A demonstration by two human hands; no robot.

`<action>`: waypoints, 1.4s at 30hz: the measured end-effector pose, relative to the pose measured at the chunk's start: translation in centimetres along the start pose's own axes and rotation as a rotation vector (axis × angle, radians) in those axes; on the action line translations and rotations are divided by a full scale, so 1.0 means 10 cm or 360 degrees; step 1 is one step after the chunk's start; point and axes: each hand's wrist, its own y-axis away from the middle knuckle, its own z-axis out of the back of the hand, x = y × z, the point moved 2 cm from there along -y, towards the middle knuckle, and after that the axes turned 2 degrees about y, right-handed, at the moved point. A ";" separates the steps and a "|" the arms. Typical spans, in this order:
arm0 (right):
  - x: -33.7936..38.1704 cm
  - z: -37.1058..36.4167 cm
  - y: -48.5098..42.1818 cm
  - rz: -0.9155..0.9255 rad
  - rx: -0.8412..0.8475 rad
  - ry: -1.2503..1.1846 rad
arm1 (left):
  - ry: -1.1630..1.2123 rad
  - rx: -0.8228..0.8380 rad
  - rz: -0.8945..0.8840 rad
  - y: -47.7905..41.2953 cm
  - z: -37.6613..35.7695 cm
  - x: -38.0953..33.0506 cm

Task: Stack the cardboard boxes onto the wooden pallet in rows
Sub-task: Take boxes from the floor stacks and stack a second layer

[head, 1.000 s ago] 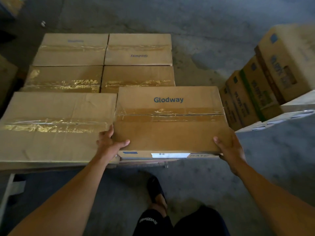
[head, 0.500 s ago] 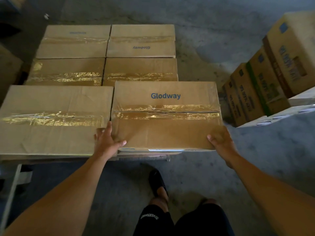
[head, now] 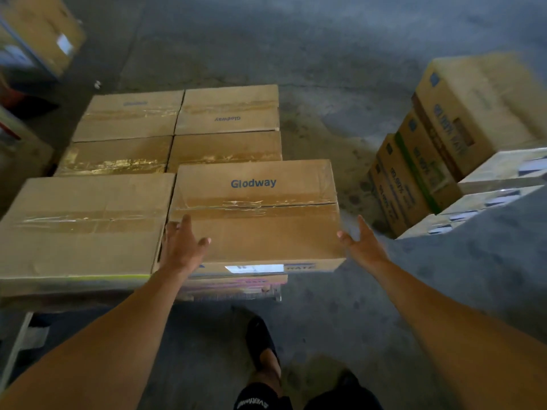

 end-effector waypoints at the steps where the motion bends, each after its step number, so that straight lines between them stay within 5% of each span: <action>1: -0.05 0.14 0.04 0.0029 -0.0034 0.0003 | 0.0041 -0.0016 -0.0041 0.08 -0.01 -0.18; 18: -1.03 3.21 0.53 -0.0074 -0.0790 -0.0175 | 0.0224 0.0223 -0.0902 0.74 -0.63 -3.95; 30: -0.87 3.80 -0.52 -0.0218 -0.0956 -0.0500 | 0.0136 0.0408 -0.1181 -0.57 -1.14 -5.52; 42: -1.19 3.92 -1.85 -0.0636 -0.0898 -0.0608 | 0.0165 0.0765 -0.1161 -1.45 -2.09 -6.80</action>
